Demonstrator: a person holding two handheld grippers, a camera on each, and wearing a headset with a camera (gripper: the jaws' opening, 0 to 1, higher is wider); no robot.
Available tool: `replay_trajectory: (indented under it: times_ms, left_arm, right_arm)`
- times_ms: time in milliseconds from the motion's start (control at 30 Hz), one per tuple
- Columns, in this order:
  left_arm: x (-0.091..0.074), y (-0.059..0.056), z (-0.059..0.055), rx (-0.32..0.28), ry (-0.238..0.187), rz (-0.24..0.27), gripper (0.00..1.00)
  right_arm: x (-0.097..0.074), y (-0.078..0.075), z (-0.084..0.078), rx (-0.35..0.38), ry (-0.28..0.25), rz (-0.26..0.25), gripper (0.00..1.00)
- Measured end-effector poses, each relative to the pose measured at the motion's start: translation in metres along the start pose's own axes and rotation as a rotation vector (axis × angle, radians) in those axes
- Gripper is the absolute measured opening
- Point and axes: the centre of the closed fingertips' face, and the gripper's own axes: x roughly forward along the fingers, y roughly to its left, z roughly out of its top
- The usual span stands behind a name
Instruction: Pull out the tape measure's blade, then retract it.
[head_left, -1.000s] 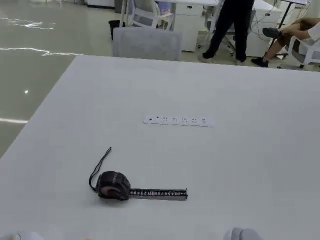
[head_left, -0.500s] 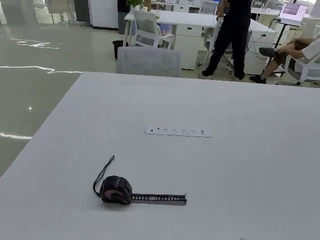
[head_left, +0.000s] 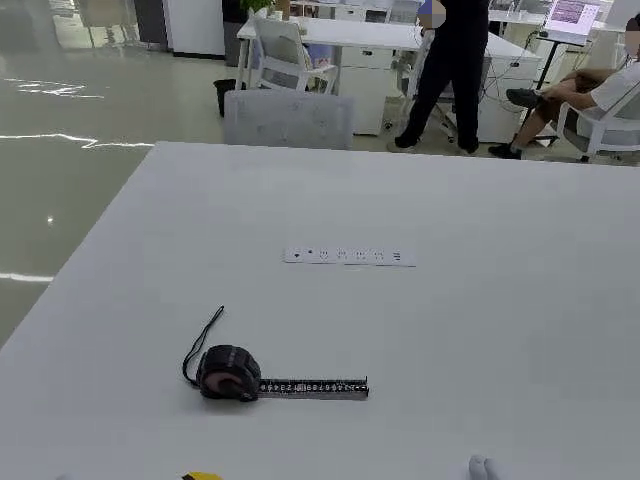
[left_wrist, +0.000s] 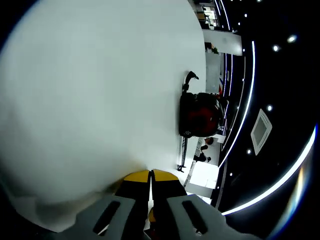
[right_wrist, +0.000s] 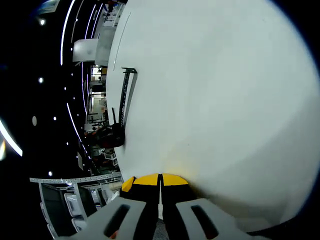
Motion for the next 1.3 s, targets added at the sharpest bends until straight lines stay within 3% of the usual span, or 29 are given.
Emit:
replay_trajectory:
  times_ms: [467, 667, 800, 833, 967, 1033, 1167, 1300]
  left_arm:
    - [-0.003, -0.005, -0.012, 0.005, 0.007, -0.006, 0.00]
    - [-0.012, -0.003, -0.009, 0.034, -0.008, 0.024, 0.00]
    - [-0.016, 0.000, 0.000, 0.102, -0.033, 0.047, 0.00]
    - [-0.017, 0.000, 0.003, 0.146, -0.047, 0.053, 0.00]
    - [-0.017, -0.003, 0.007, 0.232, -0.063, 0.064, 0.00]
    - [-0.018, -0.004, 0.003, 0.225, -0.055, 0.066, 0.00]
    - [-0.017, -0.004, 0.000, 0.143, -0.048, 0.051, 0.00]
    - [-0.016, -0.004, 0.002, 0.124, -0.051, 0.046, 0.00]
  right_arm:
    - [-0.001, 0.002, -0.005, 0.010, -0.005, 0.006, 0.00]
    - [0.003, -0.002, -0.005, 0.075, -0.006, 0.034, 0.00]
    - [0.007, -0.004, -0.015, 0.137, 0.018, 0.061, 0.00]
    - [0.008, -0.005, -0.018, 0.144, 0.031, 0.066, 0.00]
    - [0.007, -0.002, -0.023, 0.114, 0.045, 0.070, 0.00]
    - [0.005, -0.001, -0.025, 0.117, 0.046, 0.072, 0.00]
    - [0.003, 0.000, -0.026, 0.134, 0.050, 0.078, 0.00]
    - [0.004, -0.002, -0.024, 0.142, 0.050, 0.080, 0.00]
